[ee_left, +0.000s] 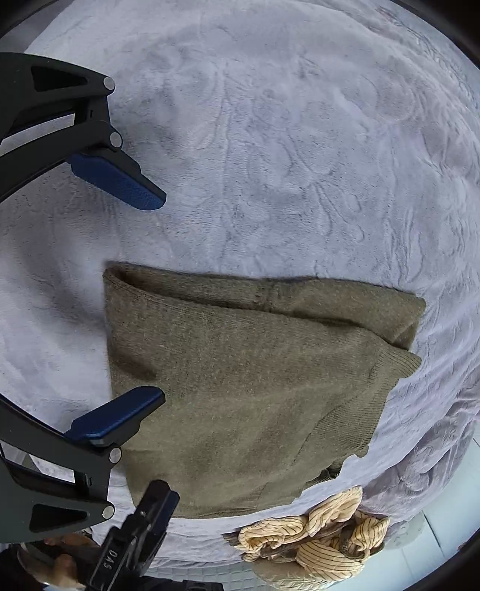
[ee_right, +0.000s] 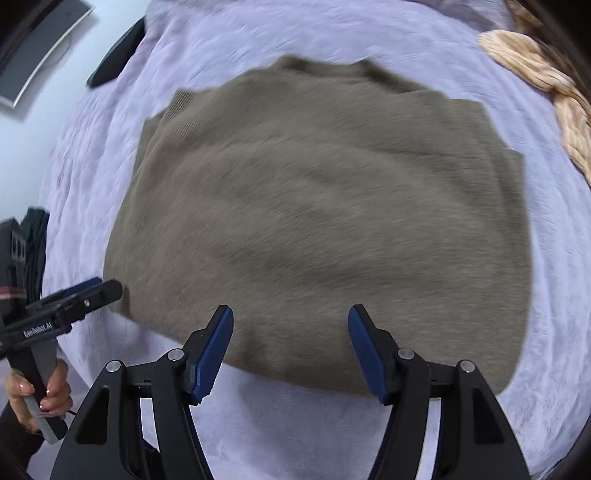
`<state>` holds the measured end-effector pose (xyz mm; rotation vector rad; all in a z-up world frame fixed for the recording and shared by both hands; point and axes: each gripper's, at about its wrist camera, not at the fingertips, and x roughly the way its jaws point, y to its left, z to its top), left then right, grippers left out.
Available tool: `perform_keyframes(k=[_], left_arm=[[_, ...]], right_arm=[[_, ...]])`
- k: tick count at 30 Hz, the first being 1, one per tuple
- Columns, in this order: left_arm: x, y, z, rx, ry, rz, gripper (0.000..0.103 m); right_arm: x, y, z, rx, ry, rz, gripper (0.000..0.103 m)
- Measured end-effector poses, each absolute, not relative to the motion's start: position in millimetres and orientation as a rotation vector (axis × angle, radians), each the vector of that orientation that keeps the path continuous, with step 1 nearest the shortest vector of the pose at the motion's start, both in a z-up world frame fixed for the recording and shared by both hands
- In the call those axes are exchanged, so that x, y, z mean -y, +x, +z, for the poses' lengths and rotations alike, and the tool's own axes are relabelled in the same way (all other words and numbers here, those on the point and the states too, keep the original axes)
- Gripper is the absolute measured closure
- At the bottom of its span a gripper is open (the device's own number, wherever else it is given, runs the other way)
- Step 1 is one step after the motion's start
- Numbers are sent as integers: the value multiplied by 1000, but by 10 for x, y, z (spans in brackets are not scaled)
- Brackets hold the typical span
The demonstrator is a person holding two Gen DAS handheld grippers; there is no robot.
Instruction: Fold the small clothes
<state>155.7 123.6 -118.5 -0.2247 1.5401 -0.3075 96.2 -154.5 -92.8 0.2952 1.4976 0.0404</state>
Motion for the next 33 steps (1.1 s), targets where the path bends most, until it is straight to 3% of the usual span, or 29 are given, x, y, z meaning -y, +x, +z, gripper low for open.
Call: perform_keyframes(k=[8,15,27,28,29,30,33], left_arm=[[-1362,1448,-1268,-1554,-319,-308,6],[-1354,1248,-1388,-1605,-619,-492,6],[-1113,1330,-1490,-1548,-660,-455,6],[-1087,1339,-1449,-1534,-653,-460,6],[-1065,1348,-1416,-1521,-651,-463,6],[-1051,1356,-1406,-1513,-653,-460,6],[-1015,1430,-1478,-1510,-686,-421,6]], right_arm=[[1420,892,-1293,-1588,319,52,35],[1331,878,-1318,-1591,266,70,32],[1402,827,-1324,-1561,333,54,31],[1431,821,-1268,-1536,345,47,33],[1467,801,-1224,-1517,353,38,49],[1493,794,-1210,-1508,366,31,74],[1546,772,-1375,-1557,420,42,86]])
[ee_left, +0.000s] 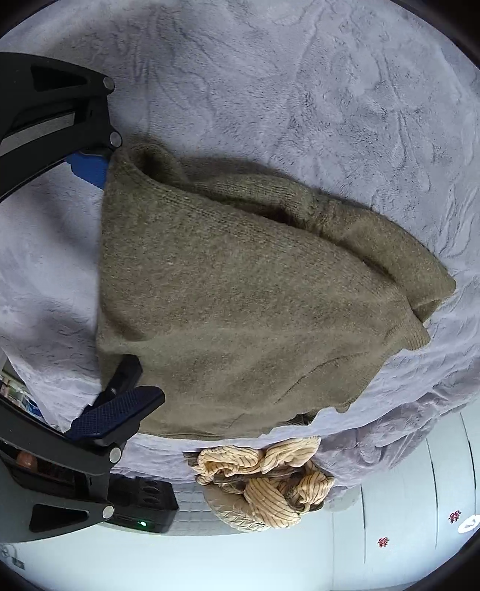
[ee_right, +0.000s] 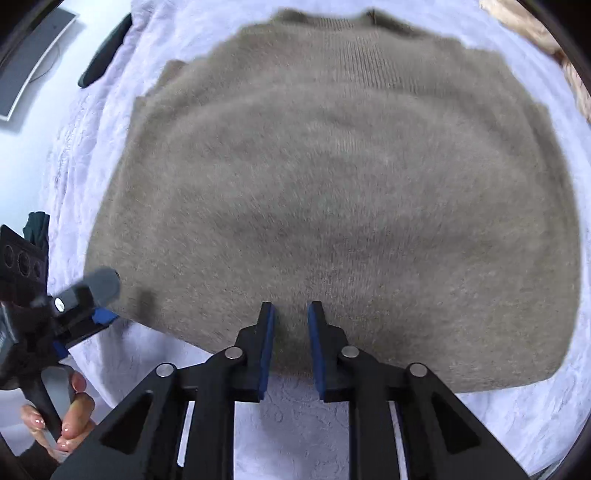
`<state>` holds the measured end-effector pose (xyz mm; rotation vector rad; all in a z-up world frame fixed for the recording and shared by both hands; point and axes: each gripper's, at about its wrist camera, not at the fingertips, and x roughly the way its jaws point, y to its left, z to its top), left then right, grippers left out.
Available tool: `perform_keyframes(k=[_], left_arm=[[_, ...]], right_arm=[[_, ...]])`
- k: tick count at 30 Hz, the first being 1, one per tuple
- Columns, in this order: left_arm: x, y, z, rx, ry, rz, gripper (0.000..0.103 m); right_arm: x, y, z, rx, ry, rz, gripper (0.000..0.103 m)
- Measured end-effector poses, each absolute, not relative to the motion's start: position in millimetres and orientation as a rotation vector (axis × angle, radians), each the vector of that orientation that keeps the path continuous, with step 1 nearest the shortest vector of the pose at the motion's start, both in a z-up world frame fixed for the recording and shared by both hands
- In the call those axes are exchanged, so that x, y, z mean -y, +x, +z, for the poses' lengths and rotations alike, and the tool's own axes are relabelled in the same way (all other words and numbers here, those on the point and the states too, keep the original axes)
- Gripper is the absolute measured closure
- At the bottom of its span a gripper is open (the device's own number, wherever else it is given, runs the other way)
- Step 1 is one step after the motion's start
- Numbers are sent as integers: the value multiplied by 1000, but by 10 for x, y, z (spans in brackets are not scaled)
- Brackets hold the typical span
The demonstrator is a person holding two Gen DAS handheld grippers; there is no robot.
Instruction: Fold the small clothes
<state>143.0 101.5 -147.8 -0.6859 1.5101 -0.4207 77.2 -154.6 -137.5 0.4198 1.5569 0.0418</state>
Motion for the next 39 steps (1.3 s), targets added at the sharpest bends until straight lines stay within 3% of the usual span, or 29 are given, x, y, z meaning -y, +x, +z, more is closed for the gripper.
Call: perform_keyframes(k=[1,3,5,7,10,13,14,15,17,22,23,28,34,39], left_arm=[[-1010,1455,-1511,-1513,-697,-401,7],[-1007,1495,-1551,-1513,-696,-353,25],[-958,1537,-1555,-1522,-624,-306,58],[-933,1547,-1523,-1507,-578,-301,72],[-787,1541,-1369,-1455,-433,-302,78],[-561,1475,-1152,-1353,-204,-314,78],[-489,1434,-1094,-1315,-132,-324,78],[-441,1409,-1058,-1286,-75,-333,78],[-332,1348,-1017,-1238,41,-350,78],[-165,1262,-995,-1171,204,-366,78],[-128,1253,-994,-1161,220,-366,78],[-67,1175,-990,-1115,287,-372,78],[37,1057,-932,-1056,337,-394,78],[94,1014,-909,-1039,343,-402,78]], right_arm=[[1554,753,-1453,-1573,431,47,86],[1565,731,-1549,-1590,440,68,86],[1609,725,-1578,-1591,466,76,86],[1659,736,-1570,-1602,492,88,86],[1768,800,-1438,-1611,498,99,86],[1814,985,-1157,-1584,452,114,82],[1839,1068,-1051,-1572,442,131,68],[1843,1175,-942,-1562,429,150,44],[1804,1430,-733,-1542,390,197,30],[1324,2142,-532,-1638,354,388,29],[1186,2271,-579,-1689,345,423,24],[349,2759,-916,-1886,143,487,23],[-316,2927,-1165,-2059,-119,458,21],[-570,2920,-1362,-2092,-389,364,21]])
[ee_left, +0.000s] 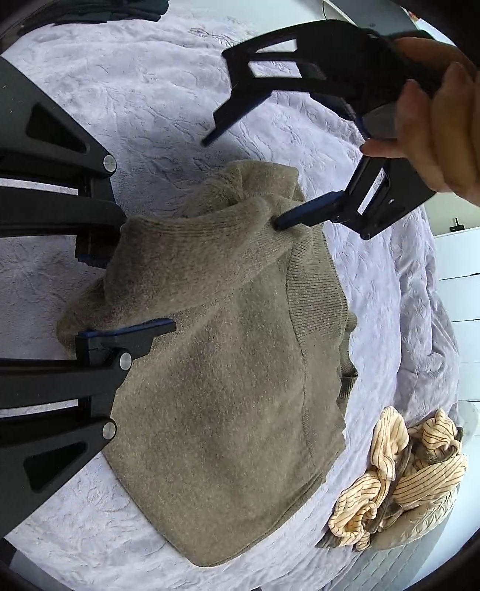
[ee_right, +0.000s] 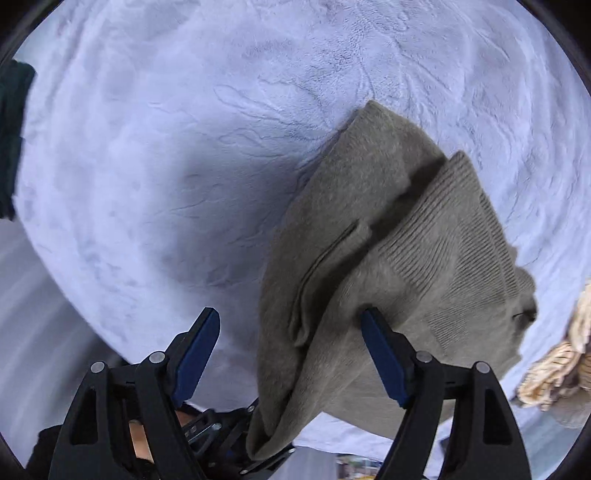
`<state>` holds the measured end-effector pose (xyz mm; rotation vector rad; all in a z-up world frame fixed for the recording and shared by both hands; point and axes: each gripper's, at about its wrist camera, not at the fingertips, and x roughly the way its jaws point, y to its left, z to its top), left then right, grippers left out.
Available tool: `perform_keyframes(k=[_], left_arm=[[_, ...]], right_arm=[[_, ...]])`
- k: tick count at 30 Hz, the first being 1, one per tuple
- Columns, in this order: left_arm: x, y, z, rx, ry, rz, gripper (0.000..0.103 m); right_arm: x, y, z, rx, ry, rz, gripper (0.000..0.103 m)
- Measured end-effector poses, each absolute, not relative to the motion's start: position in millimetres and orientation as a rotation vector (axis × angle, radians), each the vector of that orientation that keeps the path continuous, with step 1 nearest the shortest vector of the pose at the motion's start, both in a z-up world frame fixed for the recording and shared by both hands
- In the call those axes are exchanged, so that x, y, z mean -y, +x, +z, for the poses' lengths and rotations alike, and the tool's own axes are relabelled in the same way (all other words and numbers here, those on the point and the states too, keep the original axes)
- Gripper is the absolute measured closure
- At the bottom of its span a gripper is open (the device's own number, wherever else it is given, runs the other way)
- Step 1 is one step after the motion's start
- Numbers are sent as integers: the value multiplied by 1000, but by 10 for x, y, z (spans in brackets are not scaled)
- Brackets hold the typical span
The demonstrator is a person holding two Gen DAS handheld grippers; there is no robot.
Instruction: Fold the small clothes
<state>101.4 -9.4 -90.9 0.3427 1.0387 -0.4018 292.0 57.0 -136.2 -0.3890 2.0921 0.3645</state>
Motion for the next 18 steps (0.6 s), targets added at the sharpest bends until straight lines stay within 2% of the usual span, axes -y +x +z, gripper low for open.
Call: perform_keyframes(k=[6,10,16,17,18], left_arm=[[110,986,-874,-1023,351,-412,78],[140,977,-862,-1023,358,-422,78],[136,971,-867,-1033,355,-430,78],[146,971,-872,-1032,357,-430,78],[155,970,-873,-1031,360,-431,78]], right_arm=[[-505,2931,-1229,-2054,-490,320,21],[-451,2921,-1405,-2143,-448,310,20],[-531,3015,-1567,-2105,-461,256,20],[-507,3041,-1577,-2095,-457,247,37],[-474,3064,-1566,-2078,-455,232,79]])
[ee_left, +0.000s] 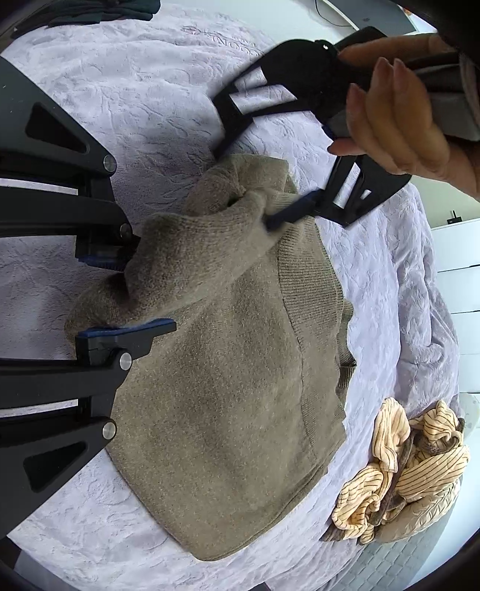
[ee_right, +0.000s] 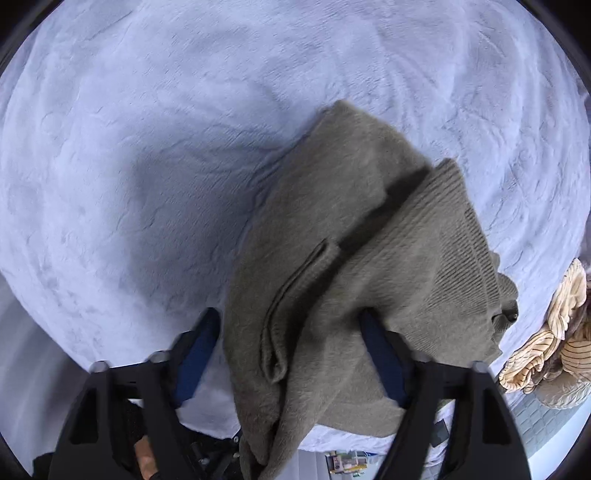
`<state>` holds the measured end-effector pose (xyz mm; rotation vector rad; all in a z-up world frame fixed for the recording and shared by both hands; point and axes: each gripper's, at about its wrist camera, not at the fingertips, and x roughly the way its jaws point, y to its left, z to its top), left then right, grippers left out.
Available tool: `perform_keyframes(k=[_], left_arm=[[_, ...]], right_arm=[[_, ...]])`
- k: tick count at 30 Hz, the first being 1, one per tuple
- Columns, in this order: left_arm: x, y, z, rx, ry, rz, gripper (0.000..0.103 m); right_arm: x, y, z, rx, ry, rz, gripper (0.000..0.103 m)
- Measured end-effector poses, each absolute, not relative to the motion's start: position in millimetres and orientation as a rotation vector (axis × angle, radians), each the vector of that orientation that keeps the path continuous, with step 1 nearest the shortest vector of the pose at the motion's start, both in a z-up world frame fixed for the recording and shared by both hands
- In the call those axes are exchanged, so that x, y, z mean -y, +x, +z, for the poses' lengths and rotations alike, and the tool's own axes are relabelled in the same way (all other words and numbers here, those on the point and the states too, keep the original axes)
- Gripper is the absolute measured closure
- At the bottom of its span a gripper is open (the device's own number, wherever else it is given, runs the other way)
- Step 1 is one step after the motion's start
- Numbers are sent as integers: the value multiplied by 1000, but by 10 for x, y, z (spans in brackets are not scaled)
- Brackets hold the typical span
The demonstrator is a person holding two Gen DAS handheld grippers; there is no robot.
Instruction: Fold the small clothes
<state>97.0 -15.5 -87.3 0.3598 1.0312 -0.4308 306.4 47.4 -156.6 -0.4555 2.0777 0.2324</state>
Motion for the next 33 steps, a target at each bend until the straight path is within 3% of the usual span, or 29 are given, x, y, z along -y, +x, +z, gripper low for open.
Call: perform_keyframes(k=[1,9,24,33], left_arm=[[162,970,-867,-1031,356,-437,78],[320,894,-656,-982,379,-493,78],[1081,689,-116,-869,457,-679,78],[1705,425,-4,-834,534,-804,78]], right_arm=[[-421,3081,-1543,-2064,-430,224,84],[348,3082,-1059,-1945,9,349,85],[1938,2828,-45,-1622,490,419,85],[2863,2276,84,-1388,777,379,85]])
